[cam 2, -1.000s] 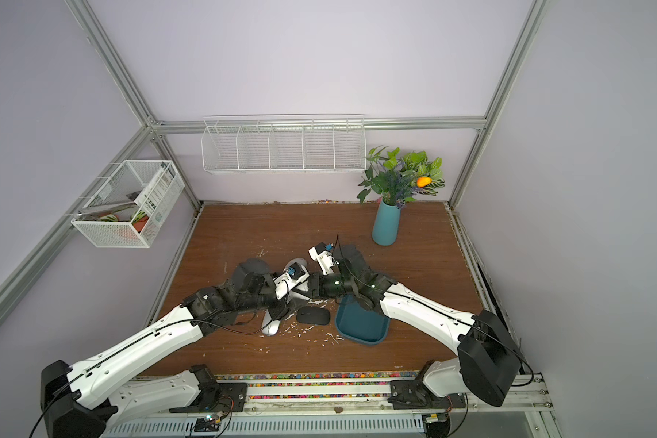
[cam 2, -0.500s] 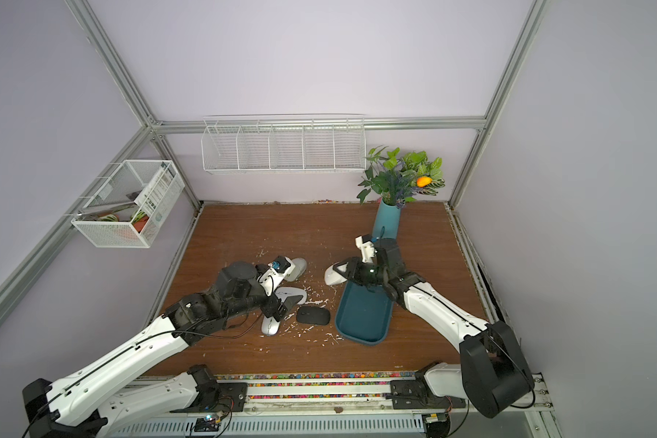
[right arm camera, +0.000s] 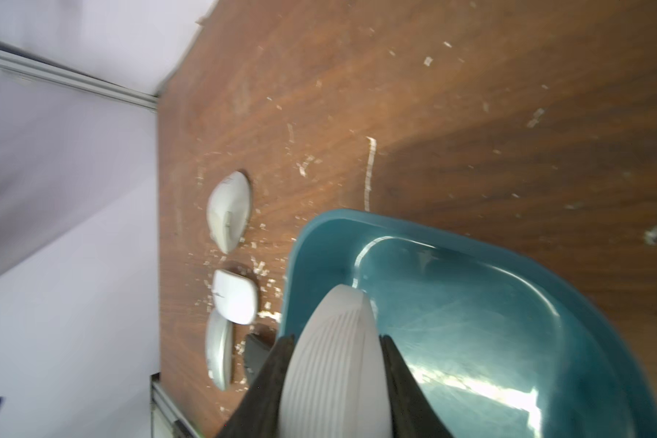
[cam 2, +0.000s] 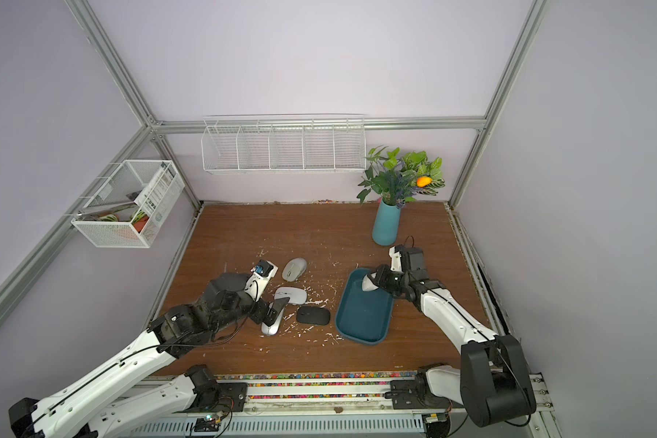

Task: Put the mouse in the storage box
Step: Move the storage box to the center of the board.

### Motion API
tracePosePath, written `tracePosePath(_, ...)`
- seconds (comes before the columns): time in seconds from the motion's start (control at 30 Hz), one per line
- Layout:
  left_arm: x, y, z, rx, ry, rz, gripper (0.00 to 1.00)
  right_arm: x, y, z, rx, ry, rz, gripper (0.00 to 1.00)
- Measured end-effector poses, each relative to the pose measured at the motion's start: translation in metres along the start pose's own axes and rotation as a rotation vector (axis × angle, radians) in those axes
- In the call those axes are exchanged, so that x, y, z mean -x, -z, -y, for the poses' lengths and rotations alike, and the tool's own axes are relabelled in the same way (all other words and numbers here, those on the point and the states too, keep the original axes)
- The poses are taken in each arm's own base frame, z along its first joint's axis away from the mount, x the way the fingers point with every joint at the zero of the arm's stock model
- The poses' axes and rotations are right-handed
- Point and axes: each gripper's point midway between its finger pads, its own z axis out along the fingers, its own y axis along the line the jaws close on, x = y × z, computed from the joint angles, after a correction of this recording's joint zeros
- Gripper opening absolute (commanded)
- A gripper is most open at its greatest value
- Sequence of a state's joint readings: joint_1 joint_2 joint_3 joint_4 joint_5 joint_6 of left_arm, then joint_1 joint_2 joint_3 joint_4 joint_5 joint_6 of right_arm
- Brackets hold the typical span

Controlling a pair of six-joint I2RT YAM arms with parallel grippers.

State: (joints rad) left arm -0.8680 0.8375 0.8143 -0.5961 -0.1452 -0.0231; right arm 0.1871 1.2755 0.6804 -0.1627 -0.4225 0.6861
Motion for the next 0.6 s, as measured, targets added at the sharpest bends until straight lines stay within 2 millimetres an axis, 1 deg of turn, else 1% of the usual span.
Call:
tracePosePath(0.13,-0.001,-0.001,-0.003,0.017,0.003,-0.002,1.0,-0.005,-0.007,0.022,-0.095,0.005,-0.043,0.21)
tracePosePath(0.23,-0.001,-0.001,-0.004,0.023,0.003,-0.003,1.0,-0.005,-0.007,0.035,-0.162,0.015,-0.055,0.21)
tracePosePath(0.37,-0.002,-0.002,-0.004,0.027,0.002,-0.007,1.0,0.005,-0.001,0.048,-0.261,0.056,-0.034,0.21)
tracePosePath(0.6,-0.004,-0.007,-0.004,0.028,0.0,-0.02,1.0,0.034,0.013,0.068,-0.473,0.141,0.01,0.21)
